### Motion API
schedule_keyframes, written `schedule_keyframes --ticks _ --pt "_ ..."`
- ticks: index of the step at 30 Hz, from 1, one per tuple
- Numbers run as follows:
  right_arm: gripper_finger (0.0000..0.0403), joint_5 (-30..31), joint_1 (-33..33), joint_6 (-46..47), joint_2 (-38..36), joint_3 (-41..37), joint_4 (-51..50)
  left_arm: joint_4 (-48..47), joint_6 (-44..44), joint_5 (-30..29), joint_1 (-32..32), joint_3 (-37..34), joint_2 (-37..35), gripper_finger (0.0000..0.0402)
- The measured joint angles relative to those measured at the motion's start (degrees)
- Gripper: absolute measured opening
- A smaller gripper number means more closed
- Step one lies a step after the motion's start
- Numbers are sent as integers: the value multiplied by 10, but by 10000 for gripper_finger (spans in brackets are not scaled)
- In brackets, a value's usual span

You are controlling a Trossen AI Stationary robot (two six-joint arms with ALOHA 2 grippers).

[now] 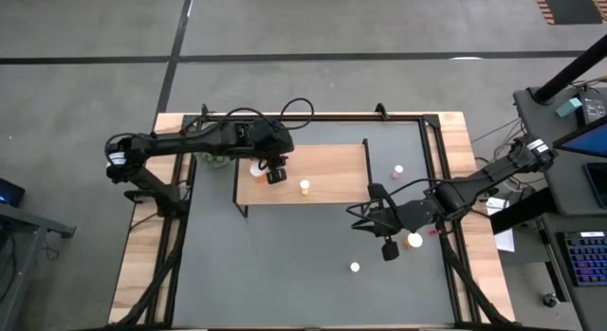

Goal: Pick and place medicine bottles onto shelf by color
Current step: Adjust the purple pill bottle on the shelf

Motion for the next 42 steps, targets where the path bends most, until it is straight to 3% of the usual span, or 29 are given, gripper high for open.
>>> schedule_keyframes --ticks 7,18,21,28,42 --pt "9 0 0 0 0 0 0 -2 -16 0 -26 10 0 95" --pt "9 0 0 12 0 0 0 -50 -151 2 -174 35 -1 100" --pt "9 0 0 11 0 0 1 -50 -152 -28 -196 35 5 100" --pt "9 0 0 13 0 0 4 -48 -152 -73 -192 29 8 100" --pt "9 0 1 17 0 0 5 -39 -181 -74 -186 9 7 103"
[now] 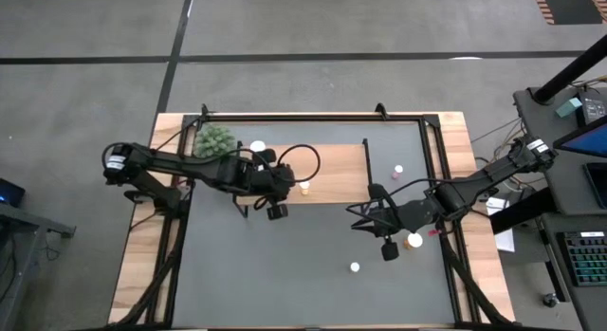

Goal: Pick and place medicine bottles onto shelf by color
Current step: Adjust the purple pill bottle on the shelf, then put the bottom yellow pill bottle on the shelf aligned with the other yellow pill bottle

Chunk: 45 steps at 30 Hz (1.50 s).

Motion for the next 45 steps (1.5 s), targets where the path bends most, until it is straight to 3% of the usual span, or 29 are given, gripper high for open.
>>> schedule_keyframes --ticks 12,19,25,32,39,45 --pt "9 0 0 6 0 0 0 -3 2 2 0 -1 -6 178" --pt "9 2 16 26 0 0 4 -4 19 2 -1 14 -18 182" --pt "9 58 59 55 17 0 17 -2 15 6 -26 20 -43 182" --pt "9 123 121 85 113 18 21 118 -9 -7 -141 3 -65 182" --pt "9 135 153 114 202 106 -56 252 -9 -123 -286 -23 -56 183" --pt "39 50 154 204 255 171 -152 355 24 -212 -367 -59 -54 183"
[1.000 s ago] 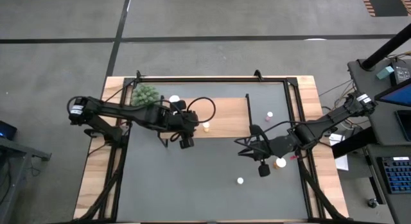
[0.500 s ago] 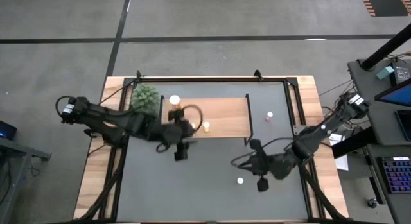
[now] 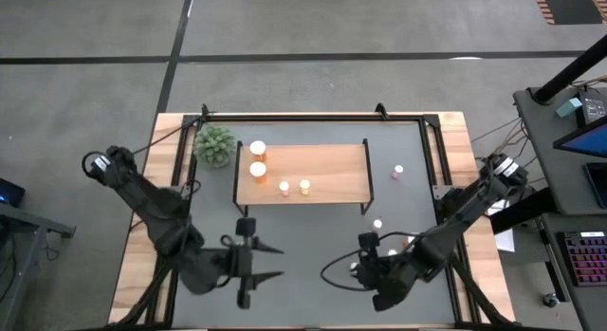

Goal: Pick and place medicine bottles onto shelf by color
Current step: Put the bottom yellow pill bottle on the shelf aligned with the other yellow pill bottle

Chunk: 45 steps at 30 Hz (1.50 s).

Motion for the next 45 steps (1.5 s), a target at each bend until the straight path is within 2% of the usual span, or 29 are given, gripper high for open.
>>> schedule_keyframes --ticks 5,9,14,19,23,28,38,45 --pt "116 -23 2 75 28 16 -76 56 33 -10 -22 -24 0 183" --pt "190 -22 2 120 43 7 -115 59 53 -11 -25 -31 -1 183" --pt "262 -21 2 119 64 -20 -94 63 53 -11 -25 -29 -5 183" --pt "293 -7 -2 115 64 -68 -4 61 54 -11 -25 -29 -7 183" --pt "287 10 -6 104 58 -104 47 61 54 -11 -25 -30 -7 183" --pt "248 9 -5 75 57 -133 118 61 55 -11 -25 -30 -7 183" --pt "161 8 -5 77 57 -139 122 61 56 -11 -25 -33 -8 183" --pt "118 7 -5 80 57 -123 121 62 69 -11 -27 -30 -12 183"
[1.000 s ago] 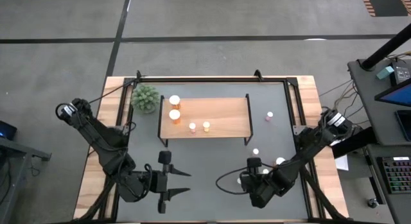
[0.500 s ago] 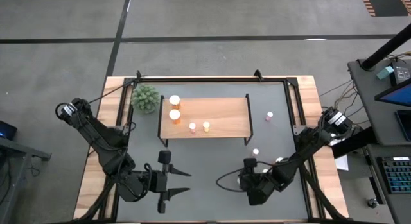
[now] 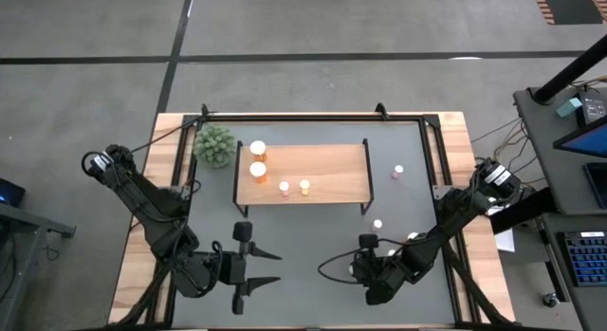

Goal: Pick and place medicine bottles onto shelf by color
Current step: Put the bottom yellow pill bottle on the shelf aligned with the other yellow pill bottle

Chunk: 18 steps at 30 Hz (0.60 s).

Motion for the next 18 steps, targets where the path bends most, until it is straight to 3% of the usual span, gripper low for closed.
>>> schedule_keyframes --ticks 8,14,18 --pt "113 0 -1 -1 -1 63 -47 -6 18 -1 -2 -25 -18 183" --pt "115 0 -33 -11 -2 189 -192 0 24 0 -2 -73 -44 183" --pt "115 -4 -73 -79 -2 282 -268 18 43 -1 -2 -98 -76 183"
